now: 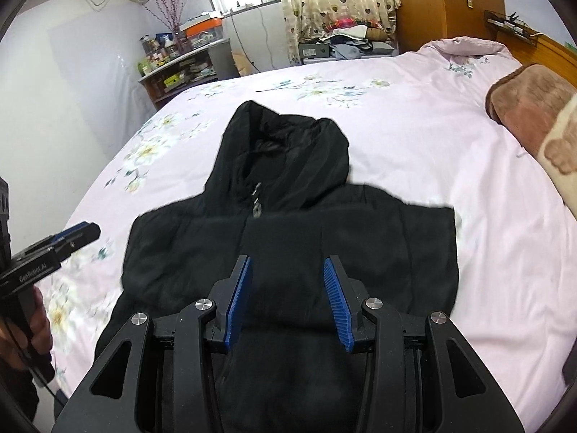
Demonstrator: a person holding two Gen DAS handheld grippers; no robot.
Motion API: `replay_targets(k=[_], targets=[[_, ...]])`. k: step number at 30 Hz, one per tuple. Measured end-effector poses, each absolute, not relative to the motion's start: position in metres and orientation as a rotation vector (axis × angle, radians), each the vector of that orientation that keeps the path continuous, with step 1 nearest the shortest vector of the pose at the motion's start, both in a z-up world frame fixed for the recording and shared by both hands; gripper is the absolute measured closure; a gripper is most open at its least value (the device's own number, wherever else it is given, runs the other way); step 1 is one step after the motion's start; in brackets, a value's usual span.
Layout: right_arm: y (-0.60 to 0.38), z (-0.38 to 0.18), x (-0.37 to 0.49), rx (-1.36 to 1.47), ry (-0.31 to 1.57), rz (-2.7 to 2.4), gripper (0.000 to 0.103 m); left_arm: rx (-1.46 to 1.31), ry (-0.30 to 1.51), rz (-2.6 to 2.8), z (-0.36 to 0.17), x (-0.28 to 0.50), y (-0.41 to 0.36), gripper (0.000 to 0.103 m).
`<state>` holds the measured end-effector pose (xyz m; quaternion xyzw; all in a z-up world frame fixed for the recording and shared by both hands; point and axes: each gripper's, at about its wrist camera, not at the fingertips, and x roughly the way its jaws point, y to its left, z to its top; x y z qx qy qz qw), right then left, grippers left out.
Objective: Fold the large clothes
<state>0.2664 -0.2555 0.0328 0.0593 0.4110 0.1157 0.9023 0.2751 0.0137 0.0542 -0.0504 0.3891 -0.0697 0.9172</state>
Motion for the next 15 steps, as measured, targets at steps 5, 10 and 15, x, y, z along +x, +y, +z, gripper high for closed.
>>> replay_targets(k=[5, 10, 15], targets=[[-0.261, 0.024, 0.33, 0.127, 0.87, 0.227, 0.061, -0.112, 0.816, -0.154, 0.043, 0.334, 0.015, 0.045], [-0.266, 0.009, 0.39, 0.154, 0.892, 0.227, 0.06, -0.073, 0.844, -0.166, 0.021, 0.394, 0.005, 0.041], [-0.27, -0.018, 0.445, 0.159, 0.941, 0.214, 0.06, -0.071, 0.886, -0.157, -0.01, 0.453, -0.002, 0.041]])
